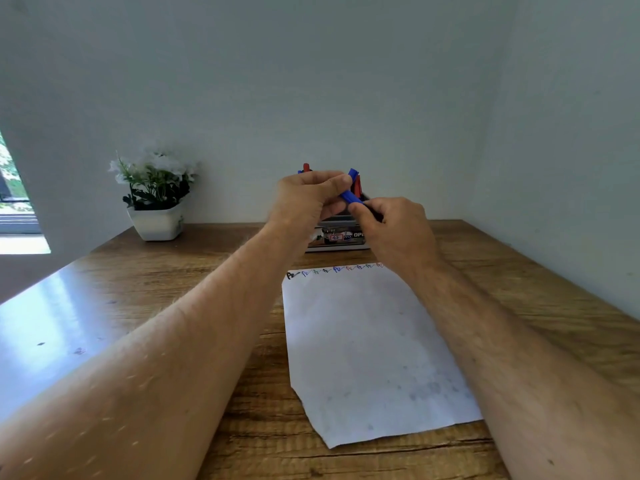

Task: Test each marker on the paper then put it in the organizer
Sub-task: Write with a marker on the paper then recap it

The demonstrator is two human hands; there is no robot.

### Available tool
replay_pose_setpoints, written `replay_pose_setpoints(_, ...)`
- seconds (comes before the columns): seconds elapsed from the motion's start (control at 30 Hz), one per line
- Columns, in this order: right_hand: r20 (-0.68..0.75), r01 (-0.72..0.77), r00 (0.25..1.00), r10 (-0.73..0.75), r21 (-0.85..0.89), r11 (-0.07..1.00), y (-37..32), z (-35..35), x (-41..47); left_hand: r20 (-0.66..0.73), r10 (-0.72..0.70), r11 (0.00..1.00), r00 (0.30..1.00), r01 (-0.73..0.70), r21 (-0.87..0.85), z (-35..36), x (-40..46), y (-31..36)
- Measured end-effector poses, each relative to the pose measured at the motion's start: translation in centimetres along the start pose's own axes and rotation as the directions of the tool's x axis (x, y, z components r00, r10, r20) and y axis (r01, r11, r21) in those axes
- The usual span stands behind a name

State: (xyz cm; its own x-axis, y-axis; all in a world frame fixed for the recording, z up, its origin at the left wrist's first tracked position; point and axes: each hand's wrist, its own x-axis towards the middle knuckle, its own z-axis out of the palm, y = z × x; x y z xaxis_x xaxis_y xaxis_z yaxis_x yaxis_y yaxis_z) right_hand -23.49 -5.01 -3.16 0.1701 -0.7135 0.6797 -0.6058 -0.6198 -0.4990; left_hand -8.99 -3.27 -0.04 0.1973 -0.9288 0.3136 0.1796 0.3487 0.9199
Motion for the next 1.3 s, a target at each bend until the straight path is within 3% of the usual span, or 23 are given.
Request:
replay_pose_setpoints(0.27,0.017,-0.028,0.999,0.03,-0.098,0.995,0.1,-1.3,0.1,0.064,-0.093,0.996,0.994,0.093,0.009,-0.3,0.2,-0.2)
replay_pose_setpoints(0.5,-0.014,-0.099,0.995,0.098,-0.129,0.987,-0.2,-1.6,-0.2,0.039,-0.046,0.998,0.998,0.048,-0.041,-0.2,0.3,0.3)
replay_pose_setpoints(0.7,-0.011,-0.103,0.995,0.103,-0.201,0.974,0.4,-1.5,-0.1,0.011,-0.009,0.999,1.0,0.009,0.043,-0.7,0.5,0.1)
replay_pose_setpoints(0.83,-0.021,-0.143,0.99,0.142,-0.182,0.973,0.8,-1.8,0.0,0.004,-0.049,0.998,0.999,0.049,-0.03,-1.9,0.8,-0.1)
replay_pose_setpoints(1.0,-0.02,-0.162,0.987,0.161,-0.05,0.986,0.9,-1.3,0.0,0.097,-0.223,0.974,0.97,0.217,0.068,-2.1,0.5,-0.6)
replay_pose_setpoints(1.1,-0.004,-0.227,0.973,0.229,0.134,0.965,0.9,-1.2,0.1,0.112,-0.268,0.949,0.957,0.242,0.202,-1.8,0.4,-1.1)
replay_pose_setpoints(1.2,0.084,-0.321,0.945,0.316,0.423,0.847,0.8,-1.3,0.2,0.113,-0.27,0.948,0.956,0.243,0.207,-1.3,0.2,-1.4)
replay_pose_setpoints(1.3,0.123,-0.356,0.93,0.347,0.542,0.761,0.8,-1.7,0.3,0.095,-0.251,0.961,0.963,0.236,0.141,-0.4,-0.1,-1.4)
